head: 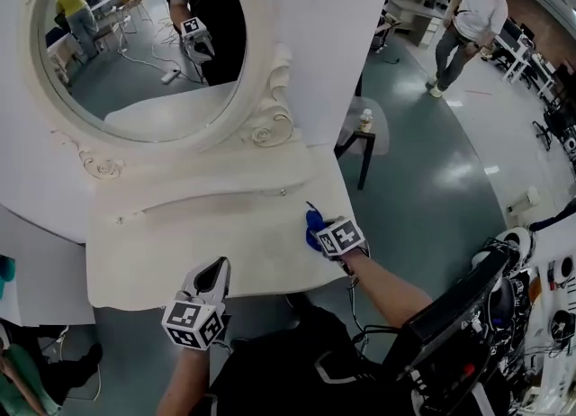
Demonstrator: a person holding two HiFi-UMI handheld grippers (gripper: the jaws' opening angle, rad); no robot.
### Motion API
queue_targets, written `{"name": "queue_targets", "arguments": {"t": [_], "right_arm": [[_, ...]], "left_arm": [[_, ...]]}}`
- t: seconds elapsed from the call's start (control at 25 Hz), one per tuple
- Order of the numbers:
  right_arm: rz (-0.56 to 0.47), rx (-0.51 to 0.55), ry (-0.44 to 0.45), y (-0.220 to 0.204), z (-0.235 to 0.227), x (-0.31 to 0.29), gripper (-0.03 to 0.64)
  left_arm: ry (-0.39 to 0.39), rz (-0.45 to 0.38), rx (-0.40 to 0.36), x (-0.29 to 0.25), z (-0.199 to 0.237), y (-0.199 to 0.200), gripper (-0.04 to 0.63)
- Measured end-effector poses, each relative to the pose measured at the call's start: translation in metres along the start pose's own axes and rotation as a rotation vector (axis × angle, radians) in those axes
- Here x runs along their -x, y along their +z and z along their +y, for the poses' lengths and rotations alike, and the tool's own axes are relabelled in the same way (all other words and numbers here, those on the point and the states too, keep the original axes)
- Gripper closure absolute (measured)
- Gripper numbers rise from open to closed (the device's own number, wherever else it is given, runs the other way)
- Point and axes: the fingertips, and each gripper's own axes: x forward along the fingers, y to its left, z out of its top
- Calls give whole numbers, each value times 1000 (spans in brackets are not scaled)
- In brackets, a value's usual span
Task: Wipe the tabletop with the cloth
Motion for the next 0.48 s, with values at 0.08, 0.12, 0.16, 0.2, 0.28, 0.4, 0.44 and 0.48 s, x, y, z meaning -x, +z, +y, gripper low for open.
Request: {"name": "queue_targets", "arguments": {"t": [0.08, 0.12, 0.16, 0.2, 0.28, 0.4, 0.44, 0.48], "right_arm": [[-25, -8, -52, 25, -29, -9, 511], [-37, -17, -77, 35, -43, -13, 511], [-49, -28, -95, 43, -55, -16, 511], [-56, -40, -108, 49, -64, -18, 511], [-51, -62, -118, 51, -73, -23, 511], [-33, -83, -114, 41, -74, -25, 511], [-34, -86, -108, 36, -71, -24, 511], [-34, -86, -102, 31, -68, -22, 511]], "left_arm": [[19, 11, 8, 1, 2, -3, 588], [28, 17, 13, 1, 3, -5, 588], [38, 23, 17, 2, 3, -7, 588], [46, 29, 22, 3, 3, -8, 588], [58, 39, 28, 6, 4, -10, 588], [67, 41, 30, 7, 8, -9, 588], [66, 38, 29, 6, 9, -8, 588], [63, 33, 27, 5, 9, -7, 588]]}}
